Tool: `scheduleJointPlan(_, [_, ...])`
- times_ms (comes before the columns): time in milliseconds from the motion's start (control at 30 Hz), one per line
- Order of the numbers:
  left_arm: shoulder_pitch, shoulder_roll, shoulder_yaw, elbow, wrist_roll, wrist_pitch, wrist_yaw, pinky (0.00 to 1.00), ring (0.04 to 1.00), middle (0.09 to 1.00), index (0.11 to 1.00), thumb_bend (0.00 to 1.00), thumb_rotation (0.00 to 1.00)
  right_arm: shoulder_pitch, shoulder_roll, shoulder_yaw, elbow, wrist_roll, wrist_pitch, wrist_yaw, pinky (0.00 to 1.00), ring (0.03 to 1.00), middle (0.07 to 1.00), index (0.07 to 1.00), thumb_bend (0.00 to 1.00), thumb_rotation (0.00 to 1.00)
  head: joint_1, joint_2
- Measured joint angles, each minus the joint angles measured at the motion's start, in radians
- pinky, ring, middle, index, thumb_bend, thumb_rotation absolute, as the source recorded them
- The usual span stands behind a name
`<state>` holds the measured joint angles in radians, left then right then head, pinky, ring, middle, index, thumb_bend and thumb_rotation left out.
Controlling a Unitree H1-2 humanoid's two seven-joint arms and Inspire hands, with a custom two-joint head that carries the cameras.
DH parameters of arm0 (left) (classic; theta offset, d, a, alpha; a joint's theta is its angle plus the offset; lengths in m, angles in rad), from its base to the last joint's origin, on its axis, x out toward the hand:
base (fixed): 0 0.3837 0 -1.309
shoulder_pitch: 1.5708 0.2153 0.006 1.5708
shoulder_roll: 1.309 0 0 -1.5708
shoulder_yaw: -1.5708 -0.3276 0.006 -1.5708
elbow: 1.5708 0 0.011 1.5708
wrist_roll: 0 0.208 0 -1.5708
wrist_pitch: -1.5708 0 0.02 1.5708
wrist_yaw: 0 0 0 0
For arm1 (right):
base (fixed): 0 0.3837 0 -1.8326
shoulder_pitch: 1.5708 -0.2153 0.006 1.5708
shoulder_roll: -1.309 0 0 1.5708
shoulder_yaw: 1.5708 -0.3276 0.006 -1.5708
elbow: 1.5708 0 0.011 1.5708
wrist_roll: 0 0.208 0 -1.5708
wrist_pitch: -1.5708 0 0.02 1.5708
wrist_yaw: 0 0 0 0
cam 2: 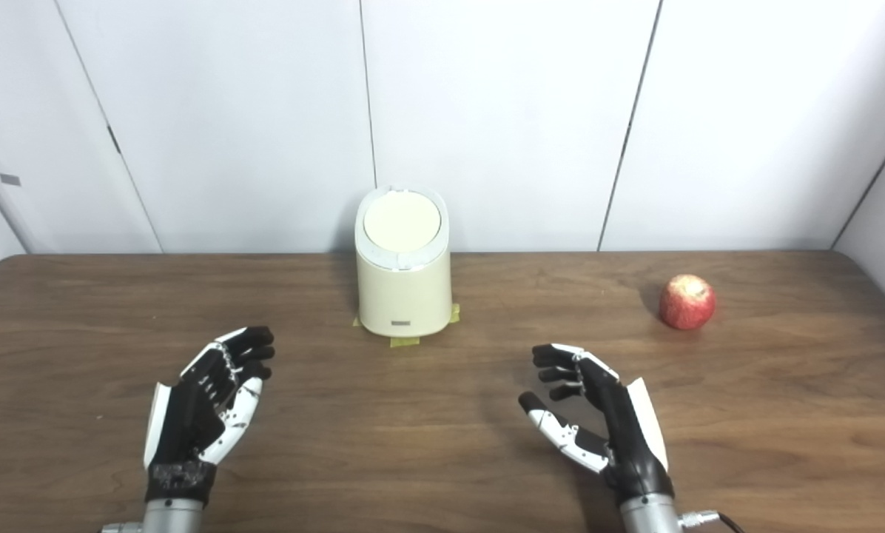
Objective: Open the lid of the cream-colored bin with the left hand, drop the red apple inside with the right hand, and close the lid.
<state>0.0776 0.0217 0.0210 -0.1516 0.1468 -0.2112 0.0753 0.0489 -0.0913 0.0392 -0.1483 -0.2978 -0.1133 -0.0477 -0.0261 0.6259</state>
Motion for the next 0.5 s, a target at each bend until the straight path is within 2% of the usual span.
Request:
scheduleJointPlan(100, [0.000,0.000,0.000,0.000,0.000,0.000,0.000,0.65,0.724,0.747,0.722,0.23,0.35,-0.001,-0.001,0.000,0.002,0.001,0.000,0.000,0.56,0.663,0.695,0.689,0.26,0.34,0.002,0.002])
scheduleJointPlan(500, [0.000,0.001,0.000,0.000,0.000,0.000,0.000,0.65,0.723,0.747,0.722,0.23,0.35,-0.003,-0.001,0.000,0.010,0.000,-0.001,-0.001,0.56,0.665,0.695,0.689,0.25,0.33,0.000,-0.002])
